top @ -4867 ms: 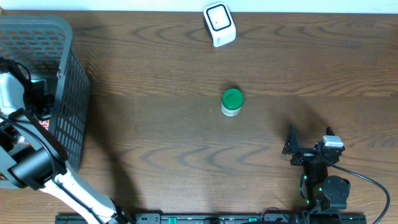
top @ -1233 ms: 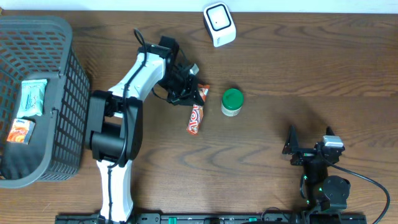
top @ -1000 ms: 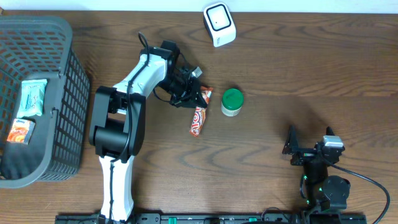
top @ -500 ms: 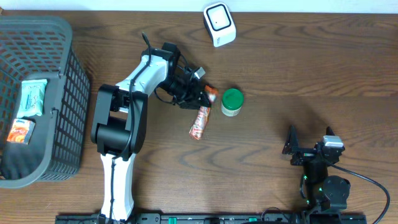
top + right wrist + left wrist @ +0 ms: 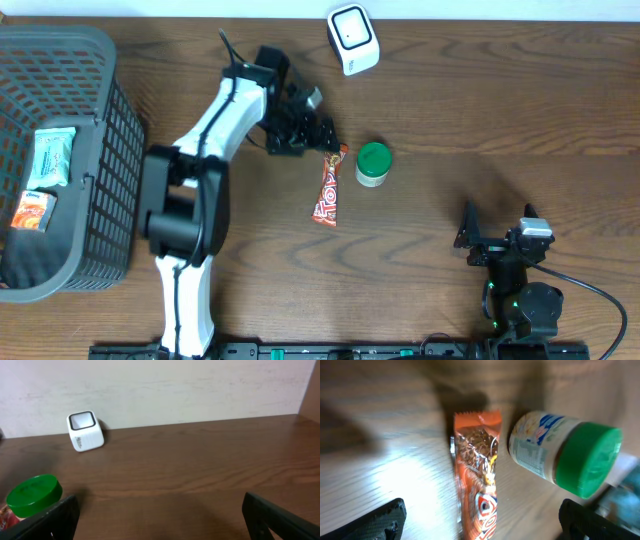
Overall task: Scan the item barcode
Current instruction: 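Carry the chocolate bar out and lay it beside the jar, then open the left gripper and move it back over the basket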
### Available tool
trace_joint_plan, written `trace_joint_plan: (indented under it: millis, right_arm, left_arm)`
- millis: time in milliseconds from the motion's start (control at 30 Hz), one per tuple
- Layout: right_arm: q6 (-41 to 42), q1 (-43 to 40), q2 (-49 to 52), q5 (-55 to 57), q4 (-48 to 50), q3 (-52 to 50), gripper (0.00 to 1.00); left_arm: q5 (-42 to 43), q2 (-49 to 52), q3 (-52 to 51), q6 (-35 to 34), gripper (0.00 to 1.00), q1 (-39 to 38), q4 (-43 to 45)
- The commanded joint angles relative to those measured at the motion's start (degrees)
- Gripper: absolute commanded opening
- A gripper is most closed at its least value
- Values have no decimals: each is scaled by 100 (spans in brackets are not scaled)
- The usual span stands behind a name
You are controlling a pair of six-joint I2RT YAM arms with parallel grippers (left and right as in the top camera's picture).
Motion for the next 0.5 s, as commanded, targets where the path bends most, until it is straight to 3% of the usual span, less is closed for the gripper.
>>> trace_joint_plan:
  millis: [0,467]
  right_arm:
    - [-52,59,-31,48,-17,-4,99]
    - [-52,59,-31,48,-17,-4,99]
  left_arm:
    - [-1419,-1132,313,-153,98,15,20]
    - [-4186,-4430,323,-149,98,249,470]
